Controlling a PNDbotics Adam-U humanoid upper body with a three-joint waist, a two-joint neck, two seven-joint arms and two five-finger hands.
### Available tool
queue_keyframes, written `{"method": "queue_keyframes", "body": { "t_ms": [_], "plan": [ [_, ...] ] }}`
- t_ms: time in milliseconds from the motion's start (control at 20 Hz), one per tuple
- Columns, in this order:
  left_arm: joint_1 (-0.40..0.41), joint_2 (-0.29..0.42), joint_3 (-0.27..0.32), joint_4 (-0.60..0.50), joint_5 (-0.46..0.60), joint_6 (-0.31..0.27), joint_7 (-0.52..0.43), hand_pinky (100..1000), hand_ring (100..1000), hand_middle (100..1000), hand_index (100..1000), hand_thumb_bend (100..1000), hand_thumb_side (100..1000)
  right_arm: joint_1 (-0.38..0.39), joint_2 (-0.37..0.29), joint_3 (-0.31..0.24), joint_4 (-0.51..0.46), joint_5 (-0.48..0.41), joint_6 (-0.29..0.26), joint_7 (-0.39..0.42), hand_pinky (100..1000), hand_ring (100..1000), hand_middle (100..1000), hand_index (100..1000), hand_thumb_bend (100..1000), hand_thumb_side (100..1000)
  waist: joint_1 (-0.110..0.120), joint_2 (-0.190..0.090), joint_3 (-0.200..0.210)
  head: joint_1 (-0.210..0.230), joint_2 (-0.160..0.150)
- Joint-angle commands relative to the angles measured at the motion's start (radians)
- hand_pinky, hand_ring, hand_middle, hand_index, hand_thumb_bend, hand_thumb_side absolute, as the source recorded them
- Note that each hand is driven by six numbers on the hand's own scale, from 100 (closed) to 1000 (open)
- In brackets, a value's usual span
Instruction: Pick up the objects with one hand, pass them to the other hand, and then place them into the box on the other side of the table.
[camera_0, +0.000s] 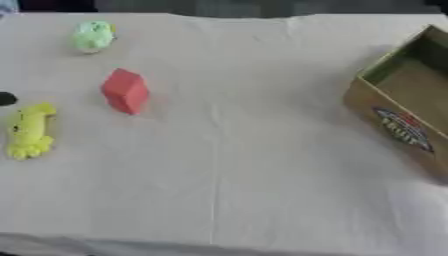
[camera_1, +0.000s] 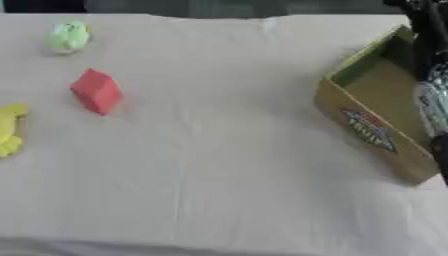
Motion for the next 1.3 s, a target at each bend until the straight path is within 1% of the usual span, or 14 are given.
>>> {"method": "queue_keyframes", "body": {
  "t_ms": [50,250,350,450,550,700,750,800,1050,1150,1300],
  "plan": [
    [-0.016,0.02,0.003,0.009,0.024,0.001,-0.01,738,758,755,862,752,650,-0.006,-0.015,-0.006,-0.023,0.01,0.001,0.004,995,758,774,891,284,678,0.002,-0.016,0.001,0.014,-0.001],
    [-0.015,0.016,-0.001,0.016,0.06,0.0,-0.043,739,759,756,865,772,645,-0.005,-0.013,-0.003,-0.021,0.012,0.003,0.007,996,757,774,891,287,677,0.003,-0.016,0.002,0.036,-0.001],
    [-0.015,0.014,-0.007,0.017,0.056,-0.001,-0.055,746,765,761,868,800,625,-0.004,-0.012,-0.001,-0.02,0.013,0.003,0.008,996,757,774,892,286,678,0.004,-0.017,0.002,0.048,-0.001],
    [-0.016,0.009,-0.015,0.024,0.037,-0.004,-0.073,750,768,762,865,819,602,-0.004,-0.011,0.0,-0.02,0.014,0.004,0.01,996,757,774,892,288,677,0.005,-0.017,0.001,0.061,-0.002],
    [-0.02,0.001,-0.025,0.042,0.007,-0.01,-0.1,757,770,762,859,856,563,-0.002,-0.011,0.003,-0.02,0.015,0.006,0.012,997,757,773,891,289,677,0.006,-0.018,0.0,0.065,-0.003],
    [-0.027,-0.009,-0.041,0.073,-0.079,-0.023,-0.126,757,765,756,853,892,521,-0.001,-0.009,0.006,-0.019,0.017,0.008,0.015,997,756,771,891,291,678,0.007,-0.018,-0.002,0.067,-0.002],
    [-0.029,-0.015,-0.043,0.085,-0.107,-0.025,-0.126,756,765,755,853,892,519,0.0,-0.008,0.007,-0.019,0.018,0.009,0.016,997,756,771,891,275,655,0.007,-0.018,-0.002,0.068,-0.001],
    [-0.031,-0.025,-0.042,0.1,-0.126,-0.026,-0.12,745,755,745,844,878,513,0.001,-0.007,0.008,-0.018,0.018,0.01,0.017,998,756,771,891,293,678,0.007,-0.018,-0.002,0.068,-0.001],
    [-0.032,-0.058,-0.046,0.136,-0.196,-0.027,-0.076,727,732,722,827,882,498,0.004,-0.001,0.011,-0.015,0.021,0.012,0.019,998,756,770,891,293,679,0.007,-0.016,-0.003,0.068,0.003],
    [-0.034,-0.071,-0.047,0.15,-0.213,-0.03,-0.068,724,730,720,827,882,496,0.003,0.002,0.012,-0.014,0.022,0.013,0.02,998,756,770,891,294,679,0.007,-0.016,-0.003,0.075,0.004],
    [-0.034,-0.088,-0.045,0.168,-0.216,-0.036,-0.056,705,708,696,818,839,511,0.004,0.003,0.014,-0.014,0.022,0.014,0.022,999,756,769,891,297,678,0.006,-0.016,-0.004,0.092,0.002]
  ]
}}
